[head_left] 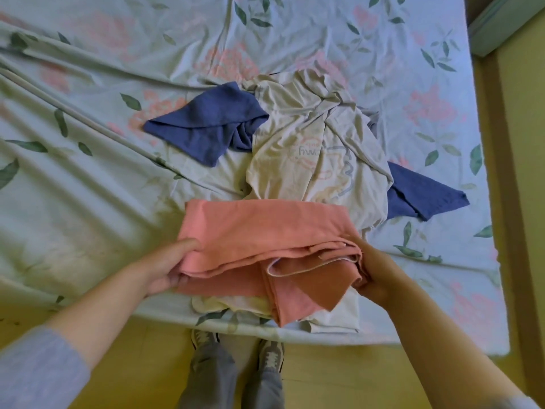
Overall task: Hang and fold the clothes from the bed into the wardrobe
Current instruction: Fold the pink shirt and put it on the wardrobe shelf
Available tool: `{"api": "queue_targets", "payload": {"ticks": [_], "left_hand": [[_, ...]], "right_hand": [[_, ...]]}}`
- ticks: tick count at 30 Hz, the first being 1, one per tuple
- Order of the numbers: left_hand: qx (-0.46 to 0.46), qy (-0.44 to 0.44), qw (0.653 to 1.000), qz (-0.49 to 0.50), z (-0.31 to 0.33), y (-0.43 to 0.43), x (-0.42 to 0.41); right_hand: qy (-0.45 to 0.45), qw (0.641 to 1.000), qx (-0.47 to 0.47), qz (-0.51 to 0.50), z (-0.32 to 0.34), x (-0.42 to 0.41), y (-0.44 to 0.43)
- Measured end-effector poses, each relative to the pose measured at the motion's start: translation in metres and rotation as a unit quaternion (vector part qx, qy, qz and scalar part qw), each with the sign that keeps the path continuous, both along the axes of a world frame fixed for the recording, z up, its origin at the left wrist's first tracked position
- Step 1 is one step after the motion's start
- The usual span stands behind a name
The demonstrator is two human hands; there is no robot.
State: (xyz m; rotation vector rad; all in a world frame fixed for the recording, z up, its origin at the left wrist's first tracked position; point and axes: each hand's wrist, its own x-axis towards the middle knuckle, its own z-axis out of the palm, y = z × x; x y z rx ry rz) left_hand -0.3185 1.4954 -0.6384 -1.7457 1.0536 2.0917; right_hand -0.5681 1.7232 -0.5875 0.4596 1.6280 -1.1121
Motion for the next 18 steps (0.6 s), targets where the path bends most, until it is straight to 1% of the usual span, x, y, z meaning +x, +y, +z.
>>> {"api": "queue_targets", "payload": {"ticks": [1,3,5,6,8,10,12,14,16,18], "left_hand": [[0.008,-0.004,1.0,-0.007,-0.003,0.008,0.003],[0.022,-0.007,1.0,0.016,-0.011,0.024,0.007],[0.032,0.004,0.998,0.047,-0.018,0.036,0.006],[0.046,0.015,0.997,0.064,-0.02,0.041,0.005],[0.103,0.037,0.987,0.118,-0.023,0.048,0.003],[0.163,0.056,0.973,0.157,-0.025,0.054,0.002],[0.195,0.08,0.968,0.133,-0.025,0.062,0.0],[0.202,0.105,0.968,0.108,-0.023,0.072,-0.008],[0.18,0.133,0.967,0.123,-0.019,0.082,-0.024],[0.137,0.183,0.966,0.123,-0.015,0.088,-0.04]], "right_hand": [[0.004,1.0,0.023,0.019,-0.005,0.001,0.002],[0.02,0.996,0.052,0.075,-0.015,0.004,0.007],[0.018,0.995,0.041,0.095,-0.026,0.005,0.016],[-0.001,0.995,0.024,0.097,-0.029,0.005,0.02],[-0.043,0.993,-0.007,0.106,-0.031,0.007,0.027],[-0.052,0.992,-0.012,0.114,-0.034,0.011,0.033],[-0.059,0.993,-0.024,0.103,-0.035,0.014,0.035],[-0.073,0.994,-0.045,0.069,-0.037,0.013,0.032],[-0.102,0.99,-0.099,0.015,-0.033,0.01,0.026],[-0.133,0.976,-0.169,-0.03,-0.025,0.002,0.013]]}}
